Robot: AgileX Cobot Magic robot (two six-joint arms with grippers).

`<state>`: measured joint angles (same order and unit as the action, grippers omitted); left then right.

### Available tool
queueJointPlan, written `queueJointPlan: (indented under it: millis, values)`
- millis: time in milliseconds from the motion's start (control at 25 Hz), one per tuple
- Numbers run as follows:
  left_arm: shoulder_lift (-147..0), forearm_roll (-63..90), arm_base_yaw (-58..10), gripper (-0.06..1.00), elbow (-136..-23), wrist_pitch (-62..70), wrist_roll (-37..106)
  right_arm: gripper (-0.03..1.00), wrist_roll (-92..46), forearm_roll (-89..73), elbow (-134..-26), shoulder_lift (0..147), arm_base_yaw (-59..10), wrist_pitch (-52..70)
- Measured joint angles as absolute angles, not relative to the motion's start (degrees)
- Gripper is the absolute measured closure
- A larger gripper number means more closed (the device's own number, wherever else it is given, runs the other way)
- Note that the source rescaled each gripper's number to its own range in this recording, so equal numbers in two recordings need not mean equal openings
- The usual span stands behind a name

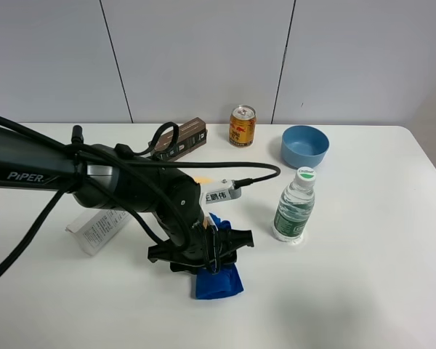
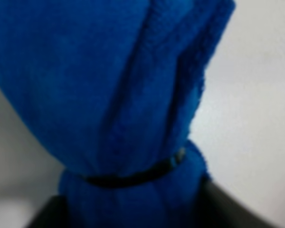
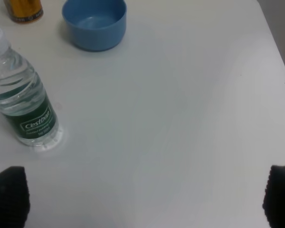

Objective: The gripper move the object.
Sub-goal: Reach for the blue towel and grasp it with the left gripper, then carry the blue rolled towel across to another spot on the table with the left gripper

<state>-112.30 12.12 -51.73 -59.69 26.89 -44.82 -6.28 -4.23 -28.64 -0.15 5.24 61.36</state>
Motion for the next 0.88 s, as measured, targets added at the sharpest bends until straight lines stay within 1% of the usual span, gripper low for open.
queueJointPlan:
  millis: [40,120,160,400,600,760,880]
  values:
    - [-112.25,12.12,-51.73,0.69,-59.69,26.97,-44.82,-0.03,-6.28,-4.23,-28.64,-0.15,5.24,61.36]
    - [-112.25,12.12,-51.73,0.92,-59.80,27.28,-44.82,-0.03,-6.28,-4.23,-28.64,-0.15,5.24,61.36]
    - [-112.03,12.12,-51.73,0.94,-59.86,27.58,-44.76,-0.03,-6.28,-4.23,-28.64,-0.15,5.24,61.36]
    - [-109.03,9.89,-51.73,0.94,-60.36,29.29,-44.64,-0.03,-6.28,-4.23,-28.64,-0.15,5.24,61.36]
    - [-102.02,5.76,-51.79,0.94,-60.36,29.48,-42.66,-0.03,-6.28,-4.23,-28.64,-0.15,5.24,61.36]
    - [-95.82,1.93,-51.79,0.94,-60.36,29.47,-37.17,-0.03,-6.28,-4.23,-28.64,-0.15,5.24,61.36]
    - [-91.73,-2.33,-51.79,0.94,-60.36,29.41,-27.69,-0.03,-6.28,-4.23,-28.64,-0.15,5.24,61.36]
